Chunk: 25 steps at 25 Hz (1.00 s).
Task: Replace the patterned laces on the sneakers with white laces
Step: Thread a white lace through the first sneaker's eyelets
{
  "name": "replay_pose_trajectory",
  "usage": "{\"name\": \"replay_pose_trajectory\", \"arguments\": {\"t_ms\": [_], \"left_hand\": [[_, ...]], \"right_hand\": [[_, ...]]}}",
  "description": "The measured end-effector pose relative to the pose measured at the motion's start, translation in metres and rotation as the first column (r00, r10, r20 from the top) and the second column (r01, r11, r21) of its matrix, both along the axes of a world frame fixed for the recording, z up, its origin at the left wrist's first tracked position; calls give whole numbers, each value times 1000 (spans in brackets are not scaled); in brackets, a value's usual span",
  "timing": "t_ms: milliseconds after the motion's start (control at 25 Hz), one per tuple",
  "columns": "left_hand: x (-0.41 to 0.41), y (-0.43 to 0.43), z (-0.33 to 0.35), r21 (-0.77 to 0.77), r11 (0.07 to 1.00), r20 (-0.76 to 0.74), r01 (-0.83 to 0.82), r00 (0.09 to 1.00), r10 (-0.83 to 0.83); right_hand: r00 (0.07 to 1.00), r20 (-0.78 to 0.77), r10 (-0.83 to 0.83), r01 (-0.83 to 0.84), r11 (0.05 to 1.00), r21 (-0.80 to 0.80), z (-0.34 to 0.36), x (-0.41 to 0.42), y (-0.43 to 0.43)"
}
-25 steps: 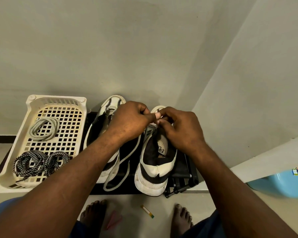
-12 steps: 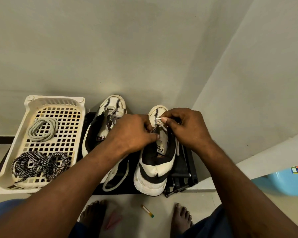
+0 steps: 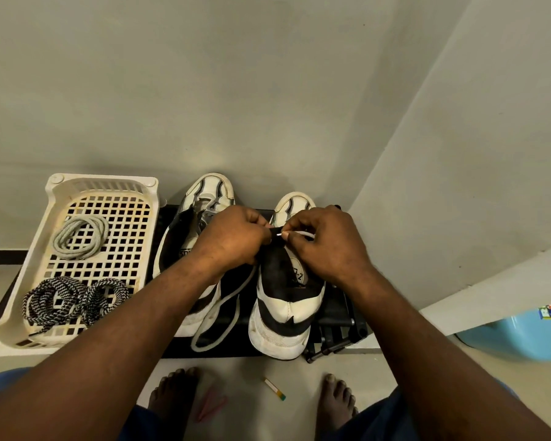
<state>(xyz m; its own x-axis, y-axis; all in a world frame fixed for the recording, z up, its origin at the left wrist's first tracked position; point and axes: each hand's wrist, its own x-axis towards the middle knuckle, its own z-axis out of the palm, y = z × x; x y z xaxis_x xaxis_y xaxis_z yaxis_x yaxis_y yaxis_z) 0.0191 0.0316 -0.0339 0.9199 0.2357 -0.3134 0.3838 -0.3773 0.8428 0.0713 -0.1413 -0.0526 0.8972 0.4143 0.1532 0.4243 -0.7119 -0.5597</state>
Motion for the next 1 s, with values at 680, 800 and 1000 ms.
{"name": "replay_pose_trajectory", "arguments": {"t_ms": [680, 800, 1000], "left_hand": [[0, 4, -2, -158, 987, -5, 5, 1000, -6], [1, 1, -3, -95, 995, -11, -9, 1000, 8], [1, -4, -5, -66, 997, 5, -44, 999, 44]], "right_hand": [[985, 131, -111, 115, 993, -24, 1, -14, 8], [982, 111, -152, 152, 988, 14, -2, -15, 11], [995, -5, -95, 95, 994, 57, -1, -14, 10]]}}
